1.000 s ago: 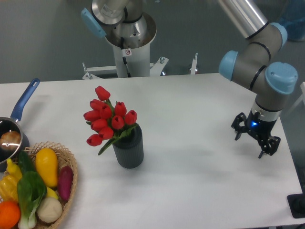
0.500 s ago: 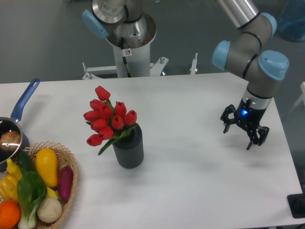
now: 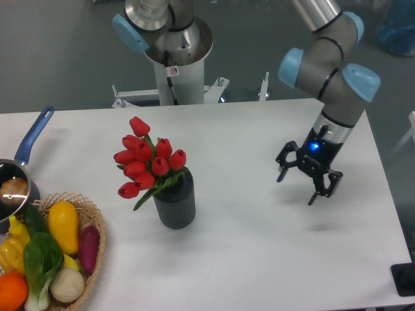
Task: Pick up the flowers from the vase
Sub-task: 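Move the open gripper over to the tulip stems above the vase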
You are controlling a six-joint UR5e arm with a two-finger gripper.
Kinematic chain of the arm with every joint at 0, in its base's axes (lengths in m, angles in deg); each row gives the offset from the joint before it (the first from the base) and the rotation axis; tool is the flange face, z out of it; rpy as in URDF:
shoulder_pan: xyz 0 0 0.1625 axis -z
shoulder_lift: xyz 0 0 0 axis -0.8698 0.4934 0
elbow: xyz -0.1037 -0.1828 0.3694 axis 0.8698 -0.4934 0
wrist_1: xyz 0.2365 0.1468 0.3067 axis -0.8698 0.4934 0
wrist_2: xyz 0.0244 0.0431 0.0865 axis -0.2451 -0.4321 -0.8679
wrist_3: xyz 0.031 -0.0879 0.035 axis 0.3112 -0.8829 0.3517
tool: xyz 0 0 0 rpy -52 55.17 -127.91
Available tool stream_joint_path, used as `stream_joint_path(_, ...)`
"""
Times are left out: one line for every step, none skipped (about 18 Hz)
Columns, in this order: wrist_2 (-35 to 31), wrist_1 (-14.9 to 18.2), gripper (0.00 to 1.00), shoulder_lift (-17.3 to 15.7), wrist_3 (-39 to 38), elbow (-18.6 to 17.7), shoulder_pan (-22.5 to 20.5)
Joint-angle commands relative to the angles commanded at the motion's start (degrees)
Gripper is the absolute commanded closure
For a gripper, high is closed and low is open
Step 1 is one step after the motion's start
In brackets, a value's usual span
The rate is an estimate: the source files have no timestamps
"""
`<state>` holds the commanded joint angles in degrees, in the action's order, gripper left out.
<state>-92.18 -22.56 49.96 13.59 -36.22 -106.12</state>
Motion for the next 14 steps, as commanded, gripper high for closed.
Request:
stream_joint_path(0.0,3.5,0.0,-1.4,0.0,0.4,0.2)
stream_joint_path(0.3,6.6,0.0,-2.6,0.1,0.6,0.3)
stream_joint_path(0.9,9.2,0.0,-3.6,0.1,0.8,0.4)
stream_joint_path(2.4,11.6,0.0,-4.6,0.1,0.8,1.1)
stream_joint_path(3.9,13.2,0.0,-5.3,0.1,0.8,2.2)
stream_joint_path(4.6,14.3,0.0,-5.6,0.1,0.8,3.0)
stream_joint_path(5.1,15.4,0.0,-6.2,0.1,0.7,3.9)
stream_joint_path(5.6,16.8,0.0,-6.4,0.1,0.7,4.9)
stream_joint_path(5.8,18.2,0.0,-7.1,0.1,0.6,5.2)
stream_joint_path(5.7,20.2,0.0,-8.0,0.1,0.4,5.8)
stream_joint_path(5.6,22.2,0.0,-8.7,0.1,0.4,6.7)
stream_joint_path(5.7,23.8,0.0,-9.3,-0.1,0.4,7.0)
stream_joint_path(5.8,25.5,0.0,-9.9,-0.1,0.4,7.6)
stream_joint_path(5.9,26.6,0.0,-10.2,-0.3,0.6,8.3)
